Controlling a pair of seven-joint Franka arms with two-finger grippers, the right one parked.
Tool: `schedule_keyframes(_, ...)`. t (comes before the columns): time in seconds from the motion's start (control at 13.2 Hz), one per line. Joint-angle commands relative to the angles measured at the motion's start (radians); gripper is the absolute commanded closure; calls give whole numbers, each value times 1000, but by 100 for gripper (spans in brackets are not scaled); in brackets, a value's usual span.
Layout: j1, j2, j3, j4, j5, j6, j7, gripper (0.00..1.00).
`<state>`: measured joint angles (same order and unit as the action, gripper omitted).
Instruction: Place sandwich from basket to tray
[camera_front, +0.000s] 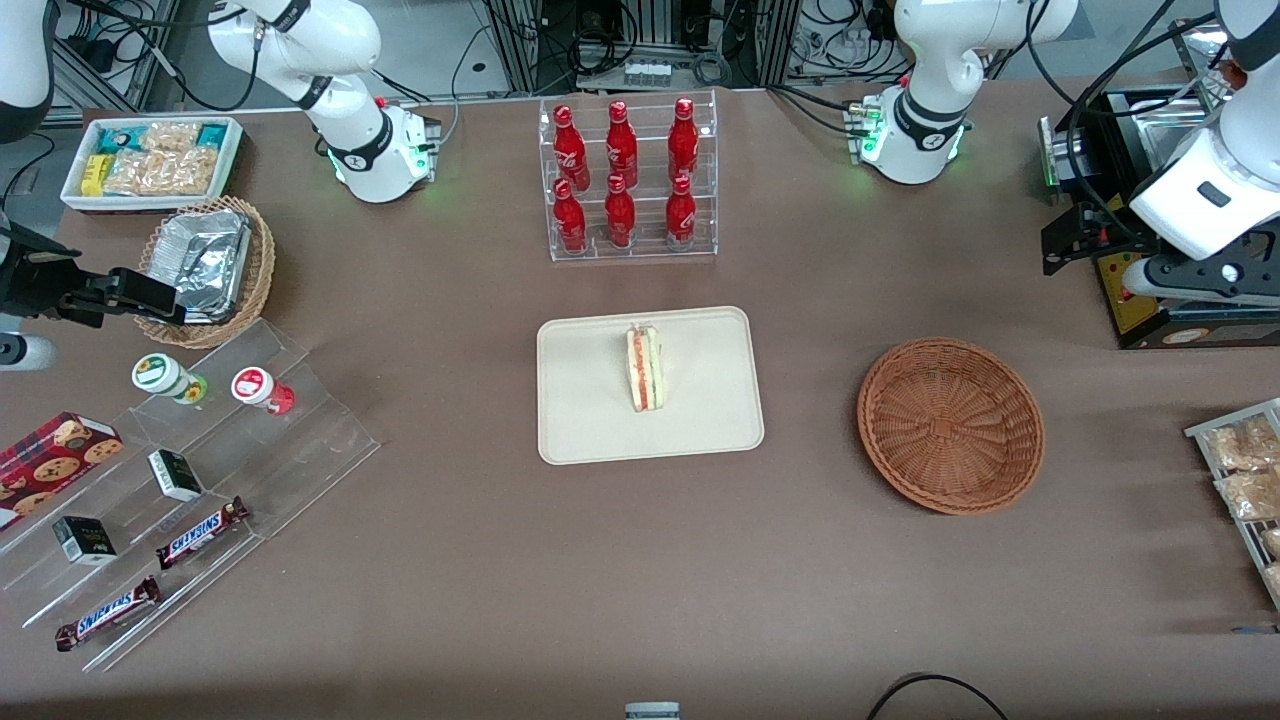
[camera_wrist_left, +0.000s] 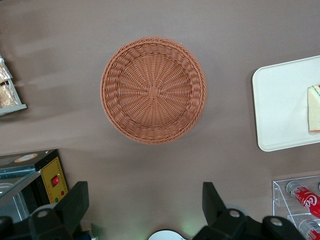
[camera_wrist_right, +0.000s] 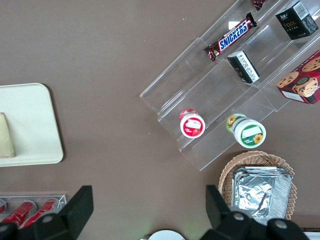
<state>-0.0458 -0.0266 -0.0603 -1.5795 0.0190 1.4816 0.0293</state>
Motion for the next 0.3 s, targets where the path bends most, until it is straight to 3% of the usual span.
schedule_keyframes(0.0,0,4,0,33,1,2,3,0)
schedule_keyframes(0.23,-6,24,63,64,-1,0,1,0)
